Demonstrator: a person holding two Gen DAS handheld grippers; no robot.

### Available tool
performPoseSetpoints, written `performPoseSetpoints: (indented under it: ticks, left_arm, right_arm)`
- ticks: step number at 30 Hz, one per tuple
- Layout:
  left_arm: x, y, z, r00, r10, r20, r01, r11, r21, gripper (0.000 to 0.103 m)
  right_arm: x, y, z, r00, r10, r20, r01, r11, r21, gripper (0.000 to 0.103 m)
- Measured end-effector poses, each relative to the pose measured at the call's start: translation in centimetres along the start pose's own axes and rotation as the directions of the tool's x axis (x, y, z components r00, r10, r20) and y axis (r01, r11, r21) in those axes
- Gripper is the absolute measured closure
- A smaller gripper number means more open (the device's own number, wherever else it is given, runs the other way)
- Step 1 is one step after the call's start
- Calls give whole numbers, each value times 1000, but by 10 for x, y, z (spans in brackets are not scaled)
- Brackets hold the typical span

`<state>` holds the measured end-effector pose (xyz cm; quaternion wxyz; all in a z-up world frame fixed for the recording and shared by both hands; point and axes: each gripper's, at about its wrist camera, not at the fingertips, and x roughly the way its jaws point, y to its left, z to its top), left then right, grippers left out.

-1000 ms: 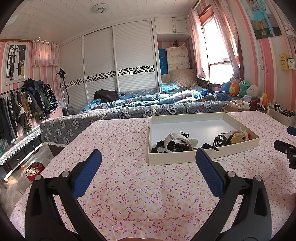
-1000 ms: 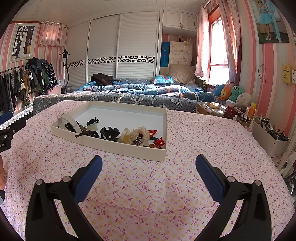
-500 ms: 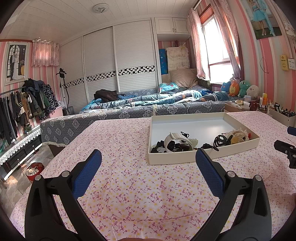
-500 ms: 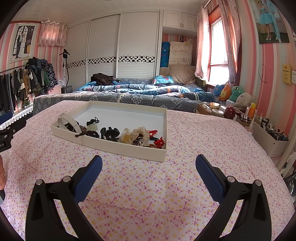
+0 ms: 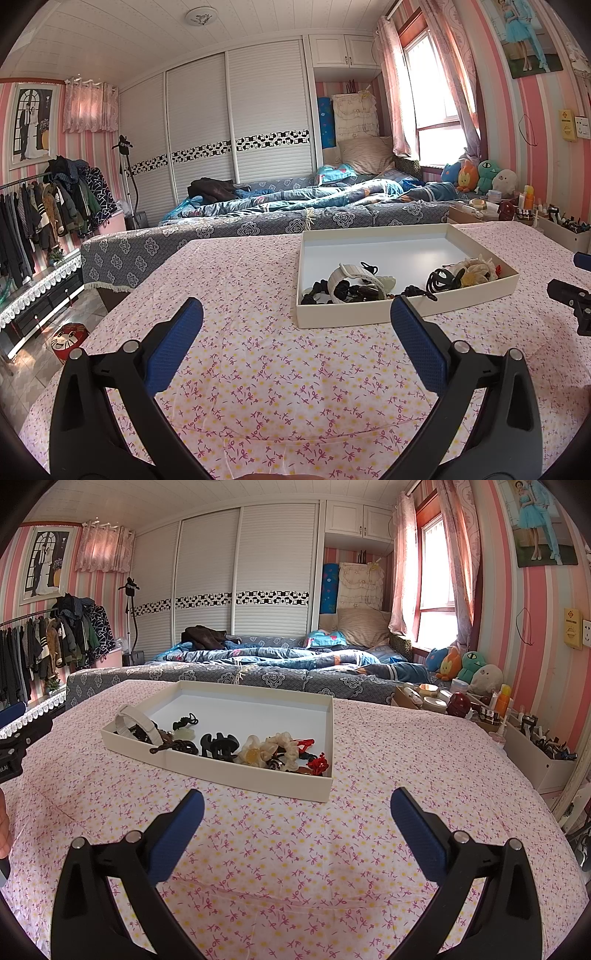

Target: Organize jewelry

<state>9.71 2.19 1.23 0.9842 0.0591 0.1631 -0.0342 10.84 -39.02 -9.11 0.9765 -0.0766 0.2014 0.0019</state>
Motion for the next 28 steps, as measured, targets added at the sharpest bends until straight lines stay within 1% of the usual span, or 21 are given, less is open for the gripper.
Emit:
performPoseSetpoints:
  ticks: [19, 28]
  left_arm:
    - [0, 0, 0, 1000, -2, -1, 2, 1000, -1, 3]
    - [1, 6, -3, 1000, 9, -19, -9, 1000, -26, 3]
  right_arm:
    - [0, 0, 0, 1000, 1, 0, -1, 1000, 0, 2]
    - [0, 0, 0, 1000, 1, 0, -1, 1000, 0, 2]
